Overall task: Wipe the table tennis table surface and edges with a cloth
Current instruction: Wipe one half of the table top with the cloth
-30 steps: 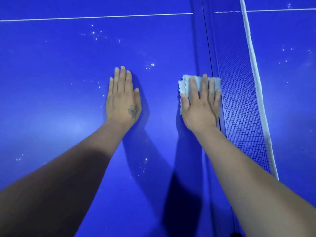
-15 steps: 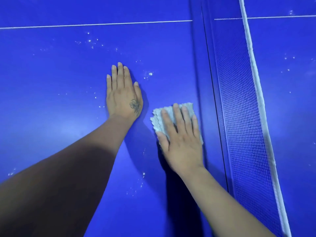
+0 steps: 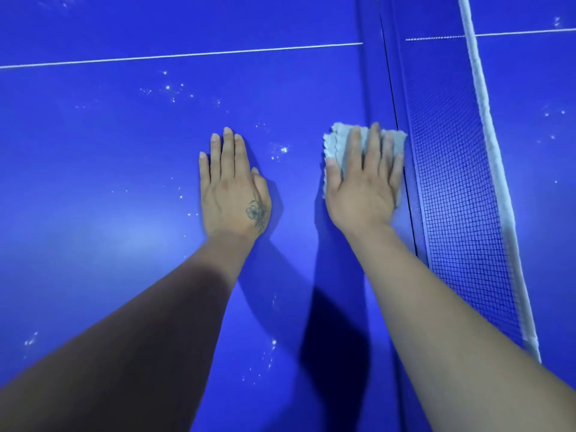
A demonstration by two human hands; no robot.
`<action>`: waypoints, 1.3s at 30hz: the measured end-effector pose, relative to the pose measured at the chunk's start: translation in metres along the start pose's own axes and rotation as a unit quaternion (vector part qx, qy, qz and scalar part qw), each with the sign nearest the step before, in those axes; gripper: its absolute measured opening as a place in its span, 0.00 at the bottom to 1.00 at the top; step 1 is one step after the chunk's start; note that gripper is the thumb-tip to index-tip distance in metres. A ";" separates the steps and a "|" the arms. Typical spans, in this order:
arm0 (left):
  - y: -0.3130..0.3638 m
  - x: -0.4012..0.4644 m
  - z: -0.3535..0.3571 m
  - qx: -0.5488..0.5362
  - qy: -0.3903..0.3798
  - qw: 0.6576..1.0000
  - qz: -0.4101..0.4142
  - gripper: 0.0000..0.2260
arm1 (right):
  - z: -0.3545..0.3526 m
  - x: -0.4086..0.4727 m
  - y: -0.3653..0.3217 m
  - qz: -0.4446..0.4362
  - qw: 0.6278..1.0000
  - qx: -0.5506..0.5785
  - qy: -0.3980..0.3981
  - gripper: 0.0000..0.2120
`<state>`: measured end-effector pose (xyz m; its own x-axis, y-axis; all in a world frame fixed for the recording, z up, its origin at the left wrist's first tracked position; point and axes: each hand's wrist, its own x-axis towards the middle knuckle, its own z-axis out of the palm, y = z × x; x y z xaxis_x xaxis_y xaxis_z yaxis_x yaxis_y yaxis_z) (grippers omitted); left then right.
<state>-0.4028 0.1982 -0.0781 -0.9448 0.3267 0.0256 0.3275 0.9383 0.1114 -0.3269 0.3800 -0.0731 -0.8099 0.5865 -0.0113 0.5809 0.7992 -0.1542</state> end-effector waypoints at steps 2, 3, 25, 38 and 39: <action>0.000 0.001 -0.001 -0.003 0.000 1.000 0.001 0.31 | 0.001 0.017 -0.021 -0.010 1.000 0.008 0.005 0.33; -0.001 0.002 -0.001 -0.004 -0.001 1.000 0.002 0.31 | 0.002 0.023 -0.032 -0.017 1.000 0.010 0.003 0.33; 0.001 0.002 0.001 -0.014 -0.018 1.000 0.000 0.32 | -0.010 0.012 0.015 -0.047 0.999 0.006 -0.007 0.29; 0.000 0.003 0.003 -0.032 -0.005 0.999 0.003 0.31 | 0.005 0.049 -0.070 -0.149 0.989 0.011 -0.015 0.29; -0.001 0.003 0.003 -0.034 -0.004 0.999 0.003 0.31 | 0.004 0.040 -0.067 -0.161 0.987 0.015 -0.018 0.29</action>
<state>-0.4055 0.1989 -0.0814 -0.9424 0.3340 0.0195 0.3320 0.9262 0.1788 -0.3984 0.3490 -0.0675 -0.9545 0.2980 0.0088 0.2914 0.9387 -0.1840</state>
